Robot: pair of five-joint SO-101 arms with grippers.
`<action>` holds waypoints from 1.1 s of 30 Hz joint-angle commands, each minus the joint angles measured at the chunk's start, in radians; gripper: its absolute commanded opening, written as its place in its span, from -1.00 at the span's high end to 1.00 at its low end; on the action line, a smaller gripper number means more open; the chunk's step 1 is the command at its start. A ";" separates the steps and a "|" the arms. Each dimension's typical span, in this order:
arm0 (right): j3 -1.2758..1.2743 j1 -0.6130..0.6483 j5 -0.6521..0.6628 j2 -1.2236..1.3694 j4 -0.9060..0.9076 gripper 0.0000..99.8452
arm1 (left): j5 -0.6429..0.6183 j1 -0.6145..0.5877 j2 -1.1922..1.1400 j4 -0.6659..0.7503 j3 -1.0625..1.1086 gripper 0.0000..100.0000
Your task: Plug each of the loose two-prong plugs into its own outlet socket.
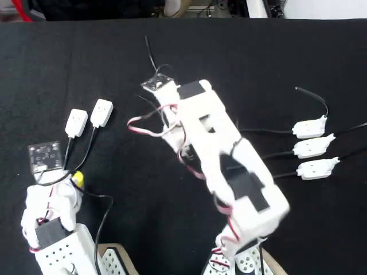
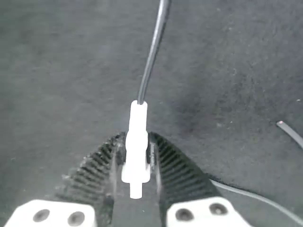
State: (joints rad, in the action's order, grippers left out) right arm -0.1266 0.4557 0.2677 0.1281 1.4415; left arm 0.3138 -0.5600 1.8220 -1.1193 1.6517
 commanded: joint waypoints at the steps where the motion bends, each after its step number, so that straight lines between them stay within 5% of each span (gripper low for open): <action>1: -0.101 0.086 -0.061 -0.289 -0.064 0.98 | 0.005 0.082 0.003 -0.060 -0.051 0.49; 8: -0.295 0.147 -0.253 -0.596 -0.307 0.98 | 0.002 0.278 0.003 -0.155 -0.125 0.49; 22: -0.753 0.229 -0.543 -0.693 -1.071 0.98 | -0.275 0.556 0.003 0.137 -0.117 0.48; 33: -0.946 0.219 -0.577 -0.963 -1.181 0.98 | -0.370 0.638 0.005 0.186 -0.117 0.48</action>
State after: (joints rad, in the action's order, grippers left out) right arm -1.0472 0.6767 -0.3015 -0.7127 0.2846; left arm -0.0253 0.0660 1.8220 -0.9582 1.5858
